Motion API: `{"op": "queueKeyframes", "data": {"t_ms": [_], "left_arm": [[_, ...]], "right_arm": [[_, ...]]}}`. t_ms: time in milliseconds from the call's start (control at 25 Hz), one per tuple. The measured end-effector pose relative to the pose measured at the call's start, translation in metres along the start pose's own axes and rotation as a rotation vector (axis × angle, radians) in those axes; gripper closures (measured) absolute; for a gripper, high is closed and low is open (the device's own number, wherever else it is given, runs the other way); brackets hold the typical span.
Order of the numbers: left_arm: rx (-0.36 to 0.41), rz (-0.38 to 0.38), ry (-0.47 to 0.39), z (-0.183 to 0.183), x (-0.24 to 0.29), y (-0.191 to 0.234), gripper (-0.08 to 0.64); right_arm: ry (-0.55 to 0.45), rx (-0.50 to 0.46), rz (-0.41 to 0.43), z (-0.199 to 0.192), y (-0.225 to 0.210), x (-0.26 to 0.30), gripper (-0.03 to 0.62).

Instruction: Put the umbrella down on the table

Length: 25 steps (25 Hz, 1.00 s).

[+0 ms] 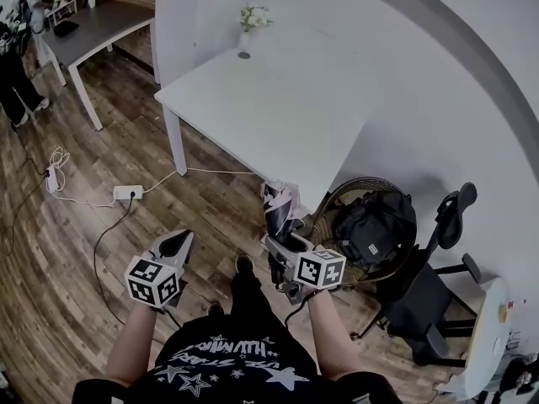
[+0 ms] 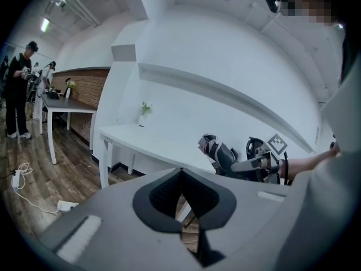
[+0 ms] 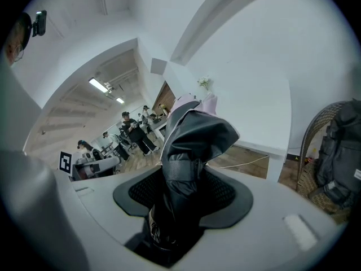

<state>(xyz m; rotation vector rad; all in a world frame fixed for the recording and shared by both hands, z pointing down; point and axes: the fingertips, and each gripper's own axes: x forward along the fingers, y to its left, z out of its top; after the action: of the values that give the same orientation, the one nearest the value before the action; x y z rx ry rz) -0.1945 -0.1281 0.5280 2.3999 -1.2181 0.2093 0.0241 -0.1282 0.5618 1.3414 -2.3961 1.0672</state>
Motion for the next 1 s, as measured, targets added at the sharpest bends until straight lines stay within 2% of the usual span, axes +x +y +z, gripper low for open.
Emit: {"op": "queueKeyframes", "data": {"t_ms": [320,560,760,1000], "left_arm": [[0.031,-0.011,0.012,0.021,0.055,0.004,0.557],[0.045,-0.025,0.002,0.054,0.114,0.008,0.557],[0.048,-0.023,0.001,0.074,0.156,0.012,0.557],[0.037,0.001,0.007,0.086,0.189,0.019,0.557]], "right_arm": [[0.006,-0.007,-0.011,0.030,-0.041,0.022,0.356],[0.026,-0.056,-0.034,0.075,-0.081,0.041,0.356],[0.120,-0.222,-0.082,0.103,-0.112,0.060,0.356],[0.283,-0.446,-0.139,0.111,-0.146,0.081,0.357]]}}
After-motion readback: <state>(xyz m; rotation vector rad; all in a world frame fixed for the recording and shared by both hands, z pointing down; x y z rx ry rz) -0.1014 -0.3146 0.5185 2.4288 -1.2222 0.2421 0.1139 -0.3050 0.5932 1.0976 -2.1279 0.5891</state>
